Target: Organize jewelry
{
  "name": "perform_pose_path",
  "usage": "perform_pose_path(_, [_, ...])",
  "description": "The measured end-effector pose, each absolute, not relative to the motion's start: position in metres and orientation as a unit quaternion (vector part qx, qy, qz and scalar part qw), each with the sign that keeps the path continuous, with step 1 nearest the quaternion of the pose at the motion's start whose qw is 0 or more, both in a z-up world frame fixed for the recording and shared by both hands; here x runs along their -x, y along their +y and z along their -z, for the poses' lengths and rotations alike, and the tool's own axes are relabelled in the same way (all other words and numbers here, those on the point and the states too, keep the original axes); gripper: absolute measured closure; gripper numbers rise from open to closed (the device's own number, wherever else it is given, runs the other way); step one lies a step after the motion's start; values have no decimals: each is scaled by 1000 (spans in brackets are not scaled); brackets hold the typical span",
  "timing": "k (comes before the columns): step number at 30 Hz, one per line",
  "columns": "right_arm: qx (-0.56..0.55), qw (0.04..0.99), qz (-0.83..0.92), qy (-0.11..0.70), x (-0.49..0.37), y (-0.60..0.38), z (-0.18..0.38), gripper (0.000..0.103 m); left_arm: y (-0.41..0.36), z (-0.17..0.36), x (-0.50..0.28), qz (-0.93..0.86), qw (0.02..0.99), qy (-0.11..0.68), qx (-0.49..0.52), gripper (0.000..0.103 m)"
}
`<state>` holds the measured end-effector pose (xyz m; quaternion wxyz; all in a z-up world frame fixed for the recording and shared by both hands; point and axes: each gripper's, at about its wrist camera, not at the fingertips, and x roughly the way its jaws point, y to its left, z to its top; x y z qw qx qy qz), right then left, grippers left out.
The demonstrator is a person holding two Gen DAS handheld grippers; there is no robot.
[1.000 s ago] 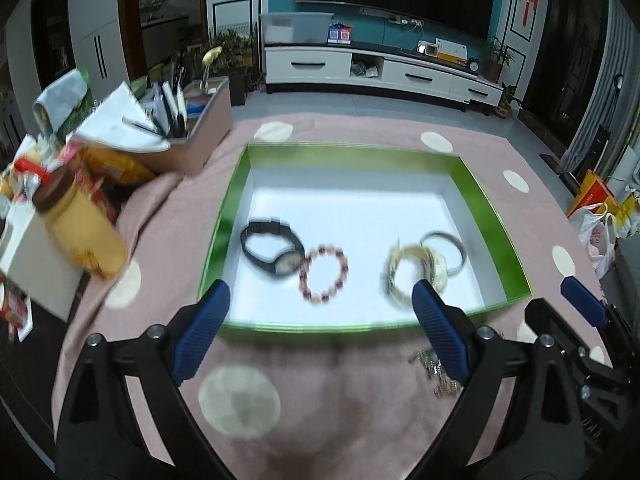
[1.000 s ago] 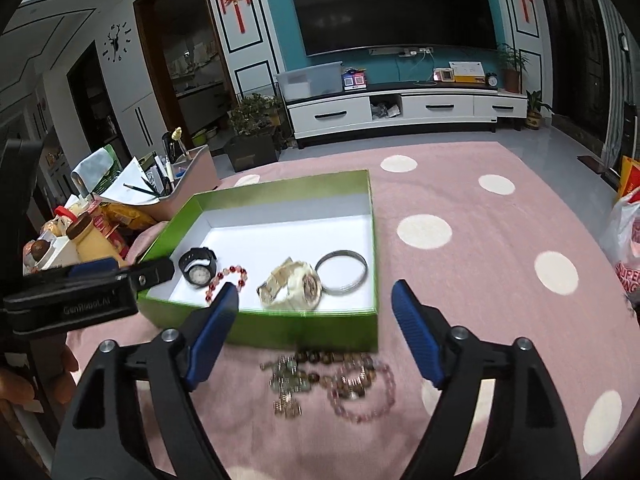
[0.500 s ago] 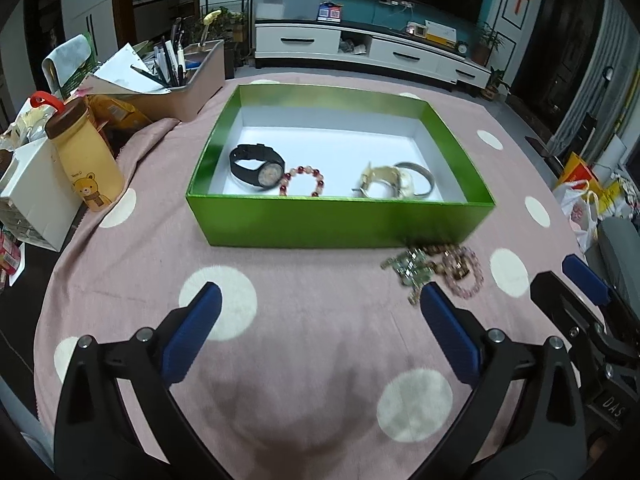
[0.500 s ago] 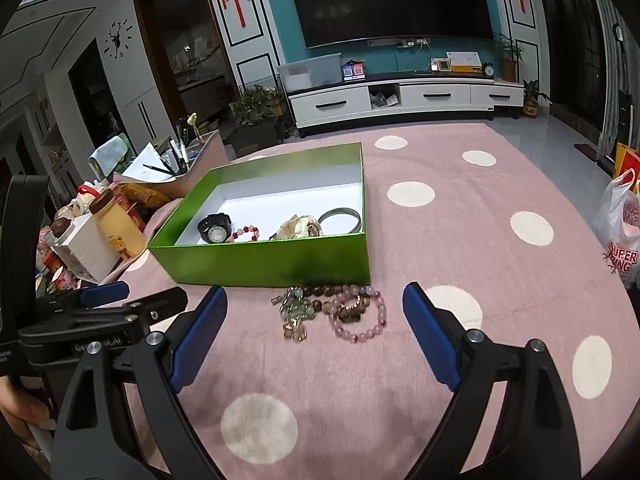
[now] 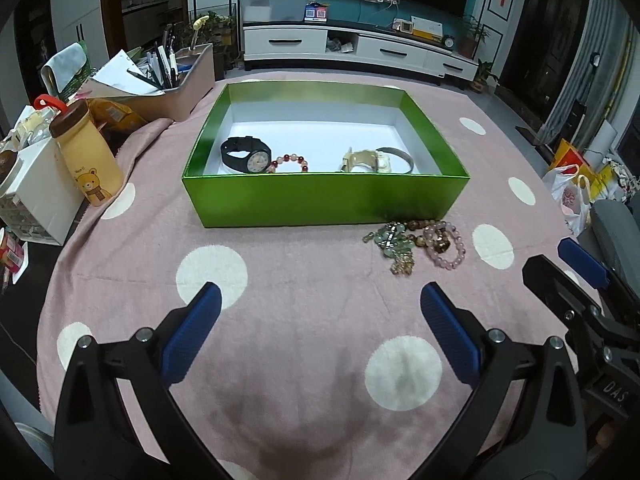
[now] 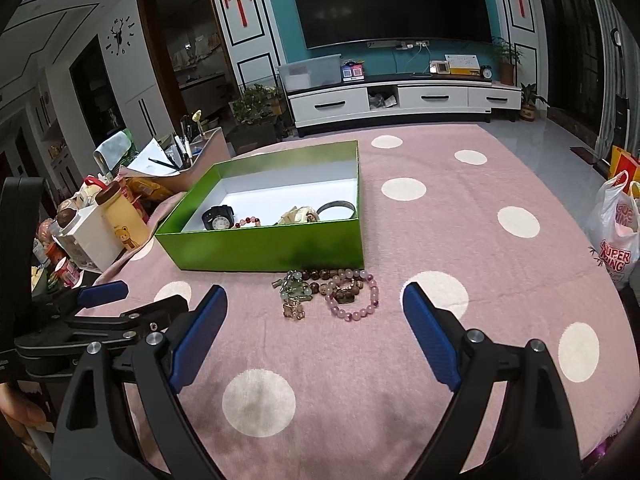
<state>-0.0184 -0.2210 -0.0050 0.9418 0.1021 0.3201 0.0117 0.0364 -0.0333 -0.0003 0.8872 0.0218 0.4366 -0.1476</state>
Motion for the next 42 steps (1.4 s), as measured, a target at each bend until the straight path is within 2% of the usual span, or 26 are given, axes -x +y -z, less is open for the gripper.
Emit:
perform_pose_path(20, [-97, 929, -13, 357, 29, -225, 32, 13, -33, 17, -28, 156, 878, 452, -23, 2])
perform_pose_path(42, [-121, 926, -19, 358, 30, -267, 49, 13, -52, 42, -40, 175, 869, 462, -30, 2])
